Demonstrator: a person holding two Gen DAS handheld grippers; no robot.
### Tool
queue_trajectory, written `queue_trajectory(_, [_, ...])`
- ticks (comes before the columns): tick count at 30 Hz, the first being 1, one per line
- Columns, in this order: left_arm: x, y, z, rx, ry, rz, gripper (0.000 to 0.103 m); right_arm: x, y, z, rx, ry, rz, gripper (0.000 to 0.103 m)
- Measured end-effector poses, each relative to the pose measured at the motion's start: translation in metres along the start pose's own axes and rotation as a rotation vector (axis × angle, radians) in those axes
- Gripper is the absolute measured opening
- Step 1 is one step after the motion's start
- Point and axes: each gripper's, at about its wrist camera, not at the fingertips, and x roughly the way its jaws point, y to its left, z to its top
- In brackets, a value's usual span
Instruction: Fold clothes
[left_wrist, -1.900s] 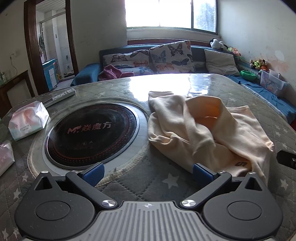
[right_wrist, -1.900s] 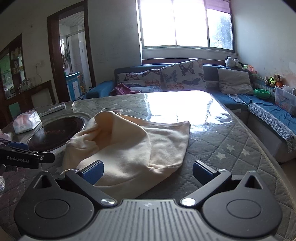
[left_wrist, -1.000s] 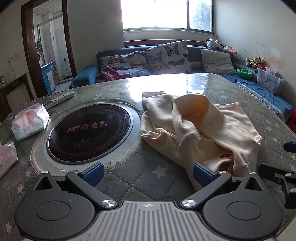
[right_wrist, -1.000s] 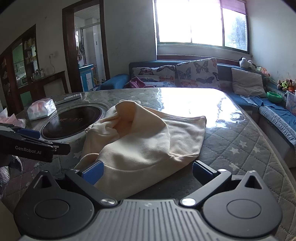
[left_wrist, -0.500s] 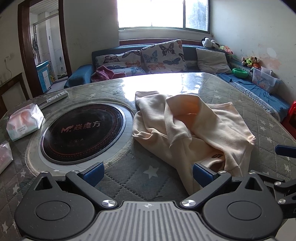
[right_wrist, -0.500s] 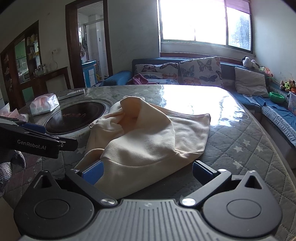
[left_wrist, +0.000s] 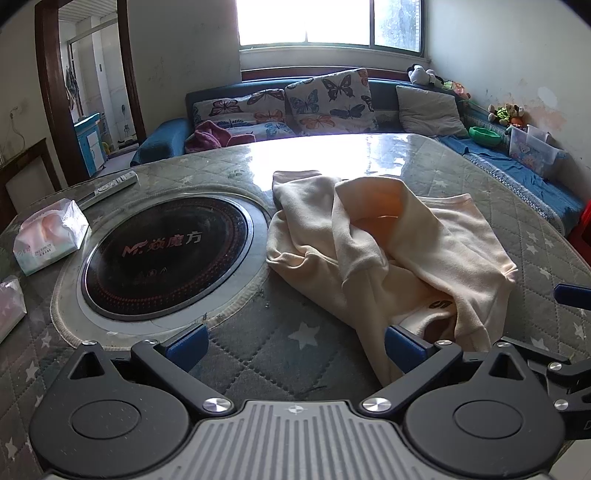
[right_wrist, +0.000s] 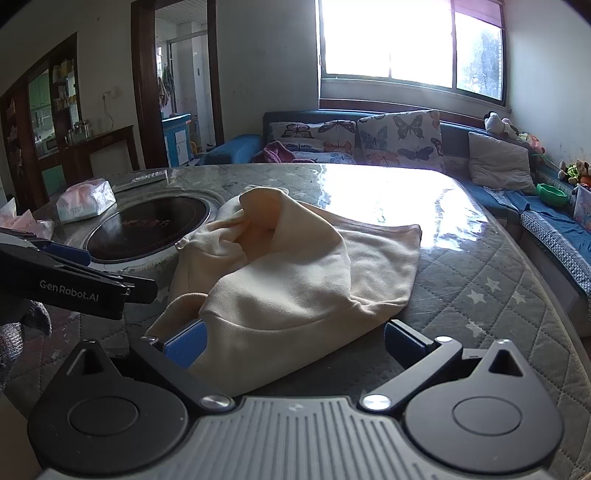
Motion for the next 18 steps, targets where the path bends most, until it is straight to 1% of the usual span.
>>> queue_trajectory(18, [0.0073,-0.0007,0.0077,0.006,0.015,-0.006,0.103,0.01,-0.007,0.0065,-0.013,0.016,0.029,0.103])
